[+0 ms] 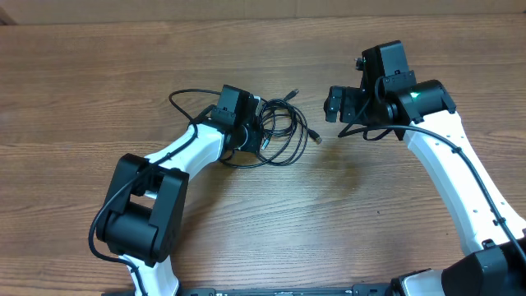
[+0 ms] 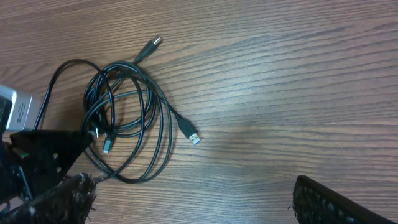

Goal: Untangle cables

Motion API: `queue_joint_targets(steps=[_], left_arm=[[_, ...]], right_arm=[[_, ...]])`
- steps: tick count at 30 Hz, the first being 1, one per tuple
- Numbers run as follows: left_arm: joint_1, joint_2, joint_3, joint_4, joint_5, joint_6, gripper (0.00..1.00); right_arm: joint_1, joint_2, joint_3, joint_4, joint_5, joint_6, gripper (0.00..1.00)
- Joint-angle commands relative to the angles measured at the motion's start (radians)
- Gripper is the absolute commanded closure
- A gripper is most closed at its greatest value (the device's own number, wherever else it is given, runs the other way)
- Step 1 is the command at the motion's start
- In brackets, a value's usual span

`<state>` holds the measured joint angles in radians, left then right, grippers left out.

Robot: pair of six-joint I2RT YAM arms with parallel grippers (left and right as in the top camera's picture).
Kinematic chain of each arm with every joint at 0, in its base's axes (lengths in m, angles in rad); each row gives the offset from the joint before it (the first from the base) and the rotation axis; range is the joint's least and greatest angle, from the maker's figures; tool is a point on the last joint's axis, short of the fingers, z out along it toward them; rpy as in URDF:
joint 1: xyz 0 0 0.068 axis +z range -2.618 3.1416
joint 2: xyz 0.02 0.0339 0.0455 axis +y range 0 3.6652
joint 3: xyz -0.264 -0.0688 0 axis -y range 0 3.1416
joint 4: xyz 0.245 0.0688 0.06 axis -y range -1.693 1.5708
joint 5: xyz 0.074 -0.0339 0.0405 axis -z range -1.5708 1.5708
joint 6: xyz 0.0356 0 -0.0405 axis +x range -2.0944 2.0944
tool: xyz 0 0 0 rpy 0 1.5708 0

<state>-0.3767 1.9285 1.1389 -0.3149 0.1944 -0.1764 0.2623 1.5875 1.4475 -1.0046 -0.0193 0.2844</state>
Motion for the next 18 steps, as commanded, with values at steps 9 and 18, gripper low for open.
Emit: queue_joint_targets(steps=[9,18], left_arm=[[-0.010,-0.398,0.110,-0.239,0.175,0.012,0.96],[-0.010,-0.516,0.117,-0.241,0.195,0.020,0.96]], right_arm=[[0.002,0.000,-0.033,0.058,-0.119,-0.002,0.00],[0.040,0.093,-0.048,0.077,-0.192,-0.005,0.00]])
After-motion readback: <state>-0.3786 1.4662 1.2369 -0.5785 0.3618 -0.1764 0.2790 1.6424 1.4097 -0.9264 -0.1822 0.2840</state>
